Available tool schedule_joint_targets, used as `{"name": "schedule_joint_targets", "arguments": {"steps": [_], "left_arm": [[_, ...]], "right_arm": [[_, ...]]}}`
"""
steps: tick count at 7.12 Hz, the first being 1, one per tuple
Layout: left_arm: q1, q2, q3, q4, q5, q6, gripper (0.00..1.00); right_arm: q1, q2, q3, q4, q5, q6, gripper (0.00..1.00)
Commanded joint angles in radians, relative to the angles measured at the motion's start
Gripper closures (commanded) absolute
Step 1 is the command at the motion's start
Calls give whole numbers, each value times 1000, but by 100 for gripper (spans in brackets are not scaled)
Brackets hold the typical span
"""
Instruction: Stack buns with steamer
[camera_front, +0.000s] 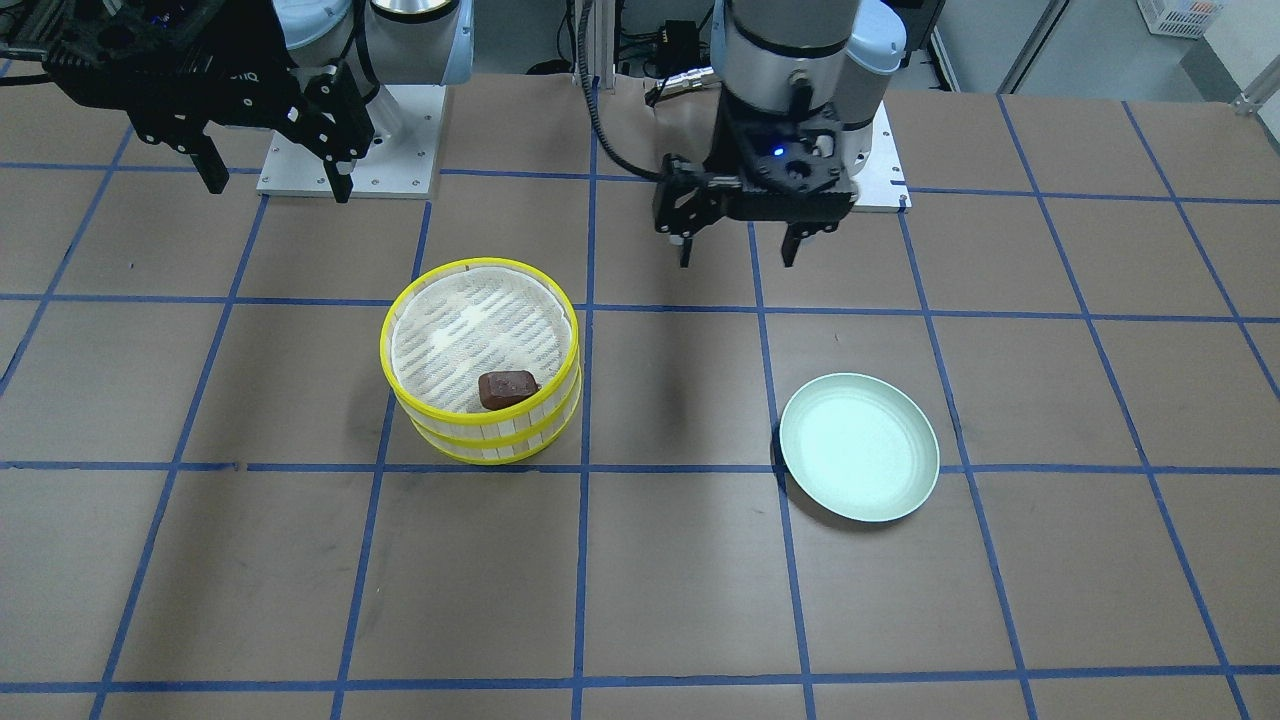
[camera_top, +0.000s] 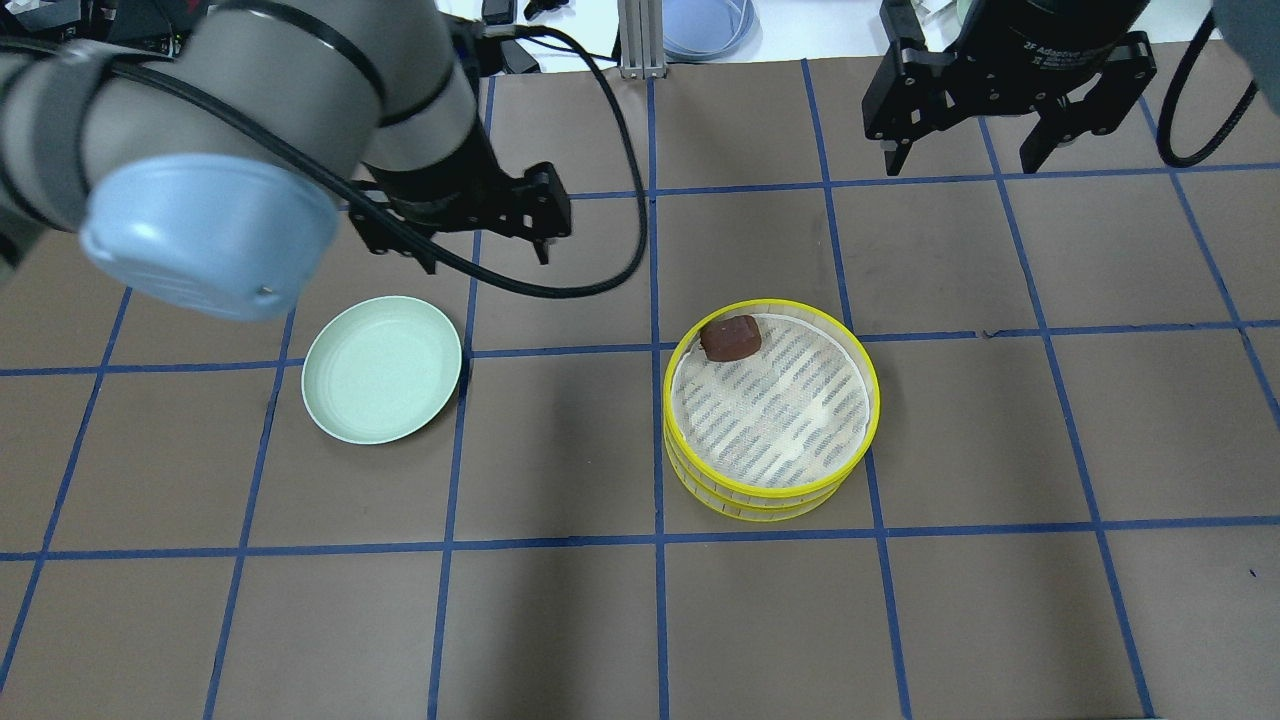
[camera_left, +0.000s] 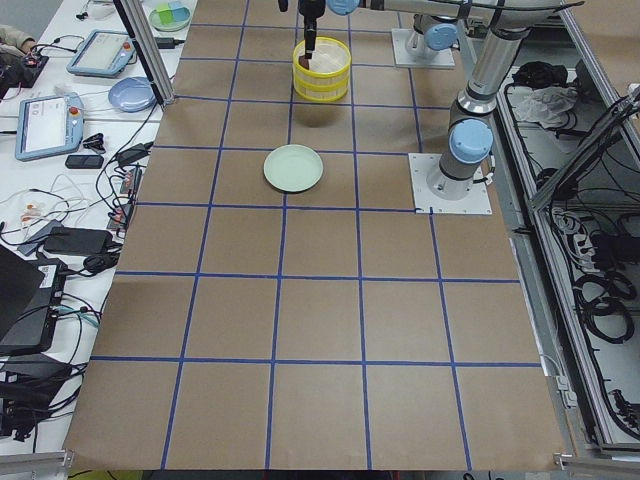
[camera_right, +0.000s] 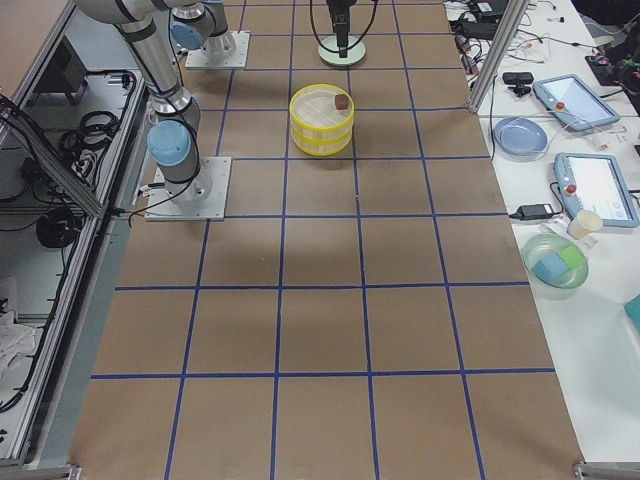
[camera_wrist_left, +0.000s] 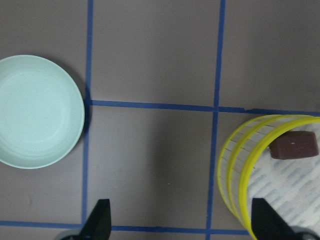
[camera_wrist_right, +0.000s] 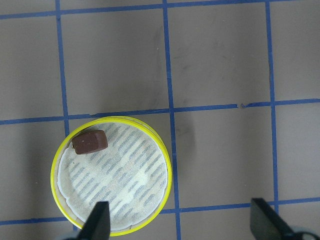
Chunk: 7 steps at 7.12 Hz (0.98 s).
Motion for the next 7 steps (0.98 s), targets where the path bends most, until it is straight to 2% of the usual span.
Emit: {"name": "schedule_joint_targets", "arguments": {"steps": [1, 2, 7], "left_arm": [[127, 39, 100, -104, -3, 127, 0], [160, 39, 115, -142, -6, 131, 0], [202, 30, 122, -138, -18, 183, 0]], "right_arm": [[0, 0, 1, 2, 3, 0, 0], [-1, 0, 2, 2, 3, 0, 0], [-1, 0, 2, 2, 3, 0, 0]]}}
